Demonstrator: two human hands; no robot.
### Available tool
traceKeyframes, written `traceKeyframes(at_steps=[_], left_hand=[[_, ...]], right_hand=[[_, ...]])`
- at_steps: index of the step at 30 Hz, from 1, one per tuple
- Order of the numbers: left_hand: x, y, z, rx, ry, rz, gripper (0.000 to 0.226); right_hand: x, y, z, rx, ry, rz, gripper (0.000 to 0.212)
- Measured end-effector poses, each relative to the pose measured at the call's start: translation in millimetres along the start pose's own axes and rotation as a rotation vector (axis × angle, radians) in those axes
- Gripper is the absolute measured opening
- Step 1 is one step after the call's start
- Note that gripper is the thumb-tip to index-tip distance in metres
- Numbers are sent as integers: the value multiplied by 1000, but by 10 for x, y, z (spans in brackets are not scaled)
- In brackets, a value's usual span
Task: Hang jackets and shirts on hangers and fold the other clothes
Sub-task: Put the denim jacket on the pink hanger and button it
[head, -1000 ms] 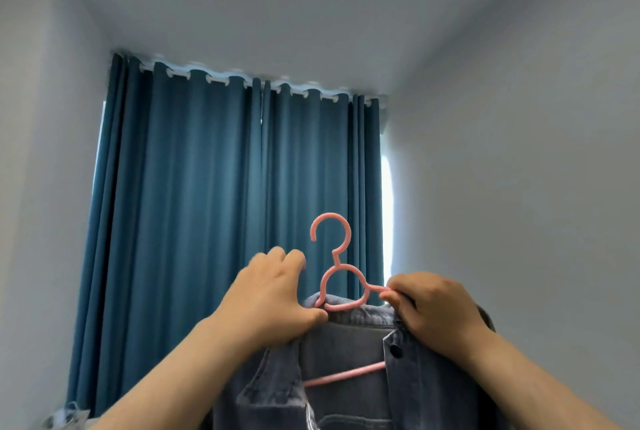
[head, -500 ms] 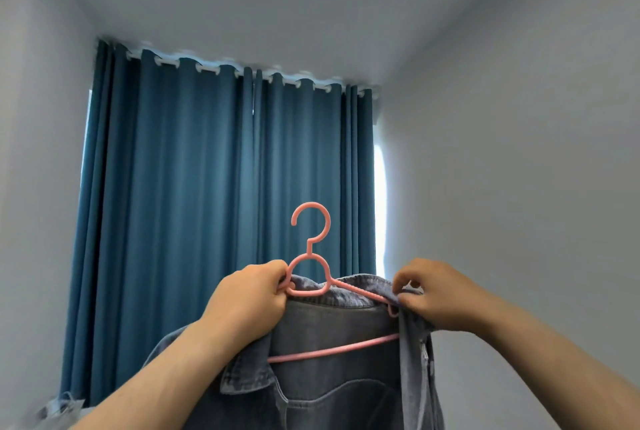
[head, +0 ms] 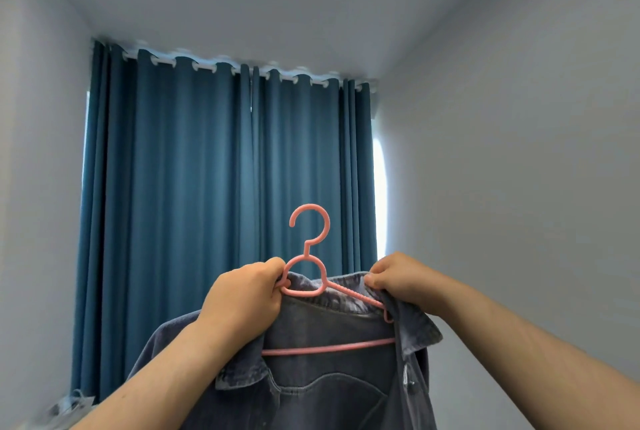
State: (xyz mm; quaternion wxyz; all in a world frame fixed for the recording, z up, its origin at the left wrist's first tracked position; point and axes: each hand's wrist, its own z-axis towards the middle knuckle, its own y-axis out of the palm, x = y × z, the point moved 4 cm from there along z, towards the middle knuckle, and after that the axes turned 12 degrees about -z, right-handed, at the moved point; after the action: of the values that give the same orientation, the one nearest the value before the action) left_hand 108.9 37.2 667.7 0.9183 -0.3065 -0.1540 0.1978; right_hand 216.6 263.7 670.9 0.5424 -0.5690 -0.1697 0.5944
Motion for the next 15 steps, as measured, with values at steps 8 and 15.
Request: traceKeyframes(at_steps=[8,15], left_hand=[[-172,72,-122,-239,56,-533,35],[-146,71,-18,-113,81,-293,27]], right_hand=[[116,62,125,-175,204,959,13],[-10,107,-152,-272,-86,126,19]])
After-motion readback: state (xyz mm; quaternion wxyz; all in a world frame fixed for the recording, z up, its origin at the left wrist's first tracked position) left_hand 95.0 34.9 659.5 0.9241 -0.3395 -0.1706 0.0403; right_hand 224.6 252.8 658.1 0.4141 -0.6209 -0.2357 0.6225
